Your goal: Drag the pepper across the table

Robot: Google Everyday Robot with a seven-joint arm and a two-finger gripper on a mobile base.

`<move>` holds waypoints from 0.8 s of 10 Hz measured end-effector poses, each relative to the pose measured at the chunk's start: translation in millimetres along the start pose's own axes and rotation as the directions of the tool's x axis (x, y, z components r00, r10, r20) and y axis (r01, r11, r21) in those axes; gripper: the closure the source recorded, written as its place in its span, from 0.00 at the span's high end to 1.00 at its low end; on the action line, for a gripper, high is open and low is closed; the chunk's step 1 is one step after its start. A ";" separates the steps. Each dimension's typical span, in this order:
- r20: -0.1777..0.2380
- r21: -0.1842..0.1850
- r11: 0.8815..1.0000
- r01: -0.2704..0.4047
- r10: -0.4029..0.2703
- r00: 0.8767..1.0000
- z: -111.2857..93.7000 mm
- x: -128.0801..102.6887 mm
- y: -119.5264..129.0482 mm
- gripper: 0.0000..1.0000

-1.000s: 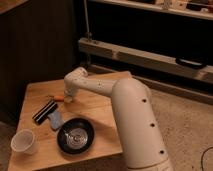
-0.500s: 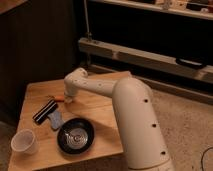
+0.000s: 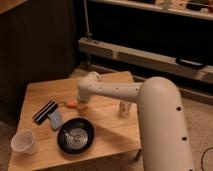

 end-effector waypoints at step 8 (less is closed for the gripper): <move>0.032 0.023 0.997 -0.079 0.078 0.996 -5.4 -43.3 -23.8 0.38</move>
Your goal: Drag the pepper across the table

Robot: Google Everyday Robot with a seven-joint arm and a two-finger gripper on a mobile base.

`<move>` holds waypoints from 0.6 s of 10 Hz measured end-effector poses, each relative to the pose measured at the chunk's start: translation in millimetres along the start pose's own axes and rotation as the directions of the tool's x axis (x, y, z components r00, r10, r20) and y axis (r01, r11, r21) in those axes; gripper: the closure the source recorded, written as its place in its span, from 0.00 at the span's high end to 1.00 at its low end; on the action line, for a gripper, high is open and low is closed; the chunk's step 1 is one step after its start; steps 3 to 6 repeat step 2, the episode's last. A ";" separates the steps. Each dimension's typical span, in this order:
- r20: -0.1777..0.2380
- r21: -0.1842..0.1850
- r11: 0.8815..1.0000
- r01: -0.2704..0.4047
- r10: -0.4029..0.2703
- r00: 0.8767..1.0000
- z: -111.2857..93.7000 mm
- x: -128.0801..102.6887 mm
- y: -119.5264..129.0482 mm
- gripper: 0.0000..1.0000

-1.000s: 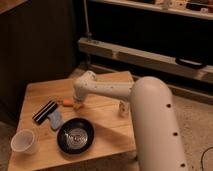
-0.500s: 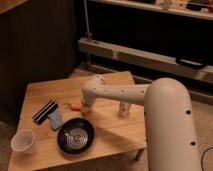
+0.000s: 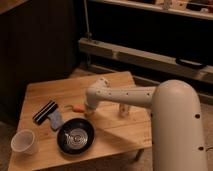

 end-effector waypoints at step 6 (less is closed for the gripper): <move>0.001 0.003 1.000 -0.001 0.001 1.000 -0.7 -0.7 -1.1 0.39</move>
